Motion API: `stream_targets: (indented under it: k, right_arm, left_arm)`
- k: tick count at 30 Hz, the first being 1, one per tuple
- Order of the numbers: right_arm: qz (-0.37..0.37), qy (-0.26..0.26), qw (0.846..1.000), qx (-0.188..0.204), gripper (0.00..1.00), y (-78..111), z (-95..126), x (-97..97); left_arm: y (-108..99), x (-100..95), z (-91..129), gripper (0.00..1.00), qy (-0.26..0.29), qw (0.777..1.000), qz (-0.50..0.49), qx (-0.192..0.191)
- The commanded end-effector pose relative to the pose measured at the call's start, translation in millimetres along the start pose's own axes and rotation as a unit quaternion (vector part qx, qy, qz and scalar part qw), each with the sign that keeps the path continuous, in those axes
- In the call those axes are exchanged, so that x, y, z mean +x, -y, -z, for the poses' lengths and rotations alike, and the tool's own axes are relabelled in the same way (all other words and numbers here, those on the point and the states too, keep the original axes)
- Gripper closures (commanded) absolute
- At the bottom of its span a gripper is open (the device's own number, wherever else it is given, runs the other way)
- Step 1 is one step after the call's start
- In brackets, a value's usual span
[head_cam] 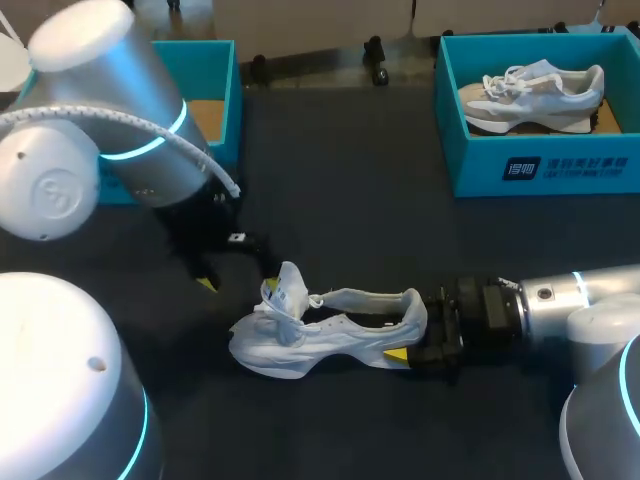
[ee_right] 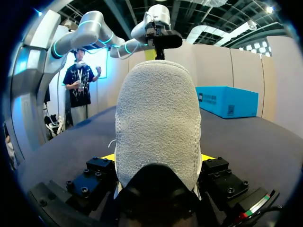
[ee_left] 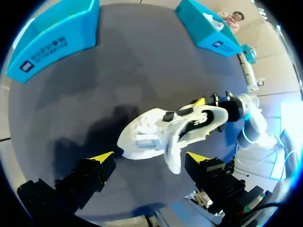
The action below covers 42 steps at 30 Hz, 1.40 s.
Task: Take the shoe out of the shoebox, open the shoe tongue, remove and reinsert the insole, then place the shoe into the shoebox
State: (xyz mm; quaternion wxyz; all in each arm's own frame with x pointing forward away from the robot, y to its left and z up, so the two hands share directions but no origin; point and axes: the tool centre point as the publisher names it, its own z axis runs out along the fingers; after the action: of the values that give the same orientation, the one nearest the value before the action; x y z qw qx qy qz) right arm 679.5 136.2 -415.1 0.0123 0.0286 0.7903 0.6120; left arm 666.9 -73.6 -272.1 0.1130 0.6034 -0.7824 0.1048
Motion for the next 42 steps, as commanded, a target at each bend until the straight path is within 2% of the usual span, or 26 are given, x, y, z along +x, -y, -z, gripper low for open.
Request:
stream_targets:
  k: [1,3,5,7,8,9,12,14,19,22,25,26,39,41,42]
  right_arm:
    - [0.0,-0.001,1.0,0.003,1.0,-1.0,0,0.2]
    - [0.0,-0.001,1.0,0.003,1.0,-1.0,0,0.2]
    - [0.0,-0.001,1.0,0.003,1.0,-1.0,0,0.2]
    - [0.0,-0.001,1.0,0.003,1.0,-1.0,0,0.2]
    - [0.0,-0.001,1.0,0.003,1.0,-1.0,0,0.2]
    - [0.0,-0.001,1.0,0.003,1.0,-1.0,0,0.2]
    - [0.0,-0.001,1.0,0.003,1.0,-1.0,0,0.2]
    - [0.0,-0.001,1.0,0.003,1.0,-1.0,0,0.2]
    - [0.0,-0.001,1.0,0.003,1.0,-1.0,0,0.2]
    - [0.0,-0.001,1.0,0.003,1.0,-1.0,0,0.2]
    - [0.0,-0.001,1.0,0.003,1.0,-1.0,0,0.2]
    - [0.0,-0.001,1.0,0.003,1.0,-1.0,0,0.2]
    - [0.0,-0.001,1.0,0.003,1.0,-1.0,0,0.2]
    - [0.0,-0.001,1.0,0.003,1.0,-1.0,0,0.2]
    - [0.0,-0.001,1.0,0.003,1.0,-1.0,0,0.2]
  left_arm:
    - [0,13.1,12,0.0,0.015,1.0,-0.016,0.008]
    - [3,21.5,18,0.02,0.018,0.999,-0.035,0.013]
    - [3,27.5,24,0.14,0.019,0.998,-0.051,0.016]
    - [4,36.1,33,0.55,0.016,0.997,-0.077,0.015]
    - [4,39.8,36,0.68,0.015,0.996,-0.087,0.016]
    - [5,43.4,41,0.98,0.011,0.994,-0.104,0.01]
    - [5,54.6,50,1.0,0.012,0.991,-0.134,0.013]
    - [3,62.3,56,1.0,0.007,0.987,-0.161,-0.004]
    - [-1,81.5,61,1.0,0.015,0.976,-0.215,-0.013]
    - [0,92.5,61,1.0,0.029,0.961,-0.275,-0.034]
    - [-7,102.6,53,1.0,0.076,0.937,-0.34,-0.038]
    - [-8,104.1,52,1.0,0.086,0.931,-0.352,-0.044]
    - [-8,104.1,52,1.0,0.086,0.931,-0.352,-0.044]
    - [-4,108.6,48,1.0,0.088,0.914,-0.397,-0.007]
    - [-1,110.7,44,1.0,0.09,0.91,-0.405,-0.004]
